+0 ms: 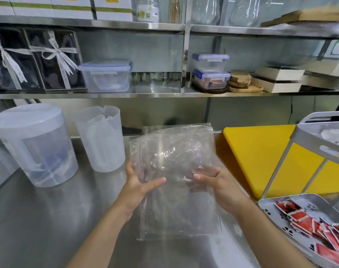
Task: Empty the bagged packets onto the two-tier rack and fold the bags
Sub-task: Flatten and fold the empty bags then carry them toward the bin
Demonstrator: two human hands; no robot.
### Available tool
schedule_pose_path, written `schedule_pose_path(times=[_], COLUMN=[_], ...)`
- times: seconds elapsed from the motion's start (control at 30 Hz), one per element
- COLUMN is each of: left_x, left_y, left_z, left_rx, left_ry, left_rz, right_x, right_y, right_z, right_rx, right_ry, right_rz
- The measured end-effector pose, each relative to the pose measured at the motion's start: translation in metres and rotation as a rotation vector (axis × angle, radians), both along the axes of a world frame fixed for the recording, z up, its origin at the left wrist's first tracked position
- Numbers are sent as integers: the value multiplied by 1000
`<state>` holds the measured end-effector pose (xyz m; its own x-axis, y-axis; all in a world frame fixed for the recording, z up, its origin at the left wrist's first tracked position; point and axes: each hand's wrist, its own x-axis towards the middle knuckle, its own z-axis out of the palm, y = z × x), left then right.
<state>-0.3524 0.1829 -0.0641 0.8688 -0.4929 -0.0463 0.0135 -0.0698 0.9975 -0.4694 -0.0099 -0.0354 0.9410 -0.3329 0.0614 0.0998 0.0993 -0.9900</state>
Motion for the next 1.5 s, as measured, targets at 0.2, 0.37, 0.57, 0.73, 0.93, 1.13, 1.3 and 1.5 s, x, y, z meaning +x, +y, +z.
schedule_pose_path(times=[0.2, 0.37, 0.57, 0.73, 0.93, 1.13, 1.3, 1.5], left_x=[3, -1, -7, -5, -3, -7, -14, -24], left_y=[14, 19, 29, 36, 48, 46, 40, 18], left_z=[-7, -9, -8, -8, -17, -20, 3, 20], left_rx=[-178, -198, -48, -84, -220, -147, 76, 408], left_ry=[236, 323, 202, 137, 260, 110, -187, -595], left_rz=[-235, -274, -161, -112, -143, -132, -255, -508], right_x=[-9, 0, 13, 8, 1, -7, -8, 5], right_y=[-13, -13, -16, -19, -31, -43, -42, -22], right_z=[-11, -20, -30, -37, -49, -60, -51, -31], right_rx=[106, 146, 69, 54, 248, 91, -378, -494], right_ry=[128, 146, 199, 297, 253, 205, 293, 366], right_rz=[42, 79, 126, 295, 355, 341, 436, 514])
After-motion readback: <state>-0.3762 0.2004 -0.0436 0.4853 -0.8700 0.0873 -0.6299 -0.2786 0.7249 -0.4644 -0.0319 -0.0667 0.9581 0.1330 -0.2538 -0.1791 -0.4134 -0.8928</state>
